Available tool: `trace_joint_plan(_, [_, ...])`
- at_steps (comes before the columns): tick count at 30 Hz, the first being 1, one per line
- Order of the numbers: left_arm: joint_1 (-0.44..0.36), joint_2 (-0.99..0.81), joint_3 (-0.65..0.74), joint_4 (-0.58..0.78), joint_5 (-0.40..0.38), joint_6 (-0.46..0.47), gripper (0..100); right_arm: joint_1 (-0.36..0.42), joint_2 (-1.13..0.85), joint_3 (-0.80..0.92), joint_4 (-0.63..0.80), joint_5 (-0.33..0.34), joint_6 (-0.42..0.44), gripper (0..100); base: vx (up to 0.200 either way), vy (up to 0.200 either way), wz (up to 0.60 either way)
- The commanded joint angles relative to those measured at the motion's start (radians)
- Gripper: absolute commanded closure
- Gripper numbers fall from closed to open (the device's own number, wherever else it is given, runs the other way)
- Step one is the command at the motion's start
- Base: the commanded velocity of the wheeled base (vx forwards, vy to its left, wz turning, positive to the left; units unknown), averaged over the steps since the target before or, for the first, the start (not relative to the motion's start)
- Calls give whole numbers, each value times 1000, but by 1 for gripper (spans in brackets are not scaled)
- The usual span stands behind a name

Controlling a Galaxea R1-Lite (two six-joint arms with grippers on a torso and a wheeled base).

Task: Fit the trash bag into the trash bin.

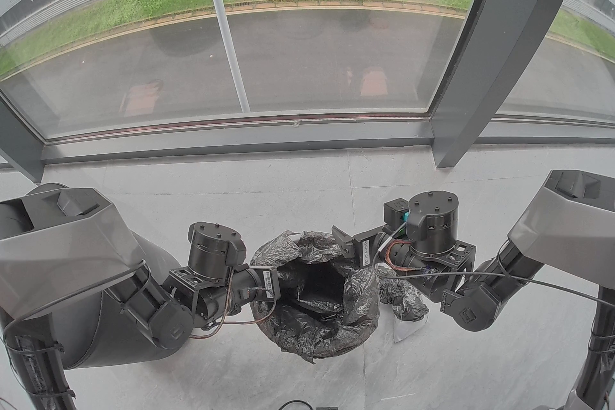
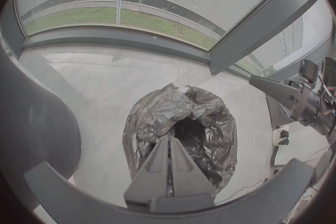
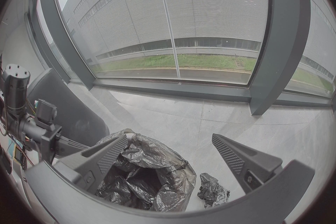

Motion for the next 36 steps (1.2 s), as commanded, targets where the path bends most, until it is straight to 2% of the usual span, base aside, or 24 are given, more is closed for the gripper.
trace_joint_plan(1, [-5, 71, -54, 0, 17, 0, 100, -9, 18, 32, -33, 3, 1, 0, 0, 0, 0])
trace_joint_plan(9, [-3, 151, -94, -3, 23, 5, 100, -25, 19, 36, -39, 4, 9, 0, 0, 0, 0])
trace_joint_plan(15, [-5, 209, -155, 0, 59, 9, 100, -40, 39, 61, -111, 17, 19, 0, 0, 0, 0])
trace_joint_plan(23, [-23, 229, -167, -1, 66, 17, 100, -60, 64, 92, -159, 37, 19, 0, 0, 0, 0])
trace_joint_plan(29, [-66, 86, -86, -1, 91, 0, 100, -78, 58, 122, -154, 30, 13, 0, 0, 0, 0])
trace_joint_plan(33, [-138, -127, 29, -3, 92, 2, 100, -94, 69, 161, -159, 24, 18, 0, 0, 0, 0])
trace_joint_plan(36, [-161, -270, 89, 0, 92, 9, 100, -123, 70, 171, -157, 14, 16, 0, 0, 0, 0])
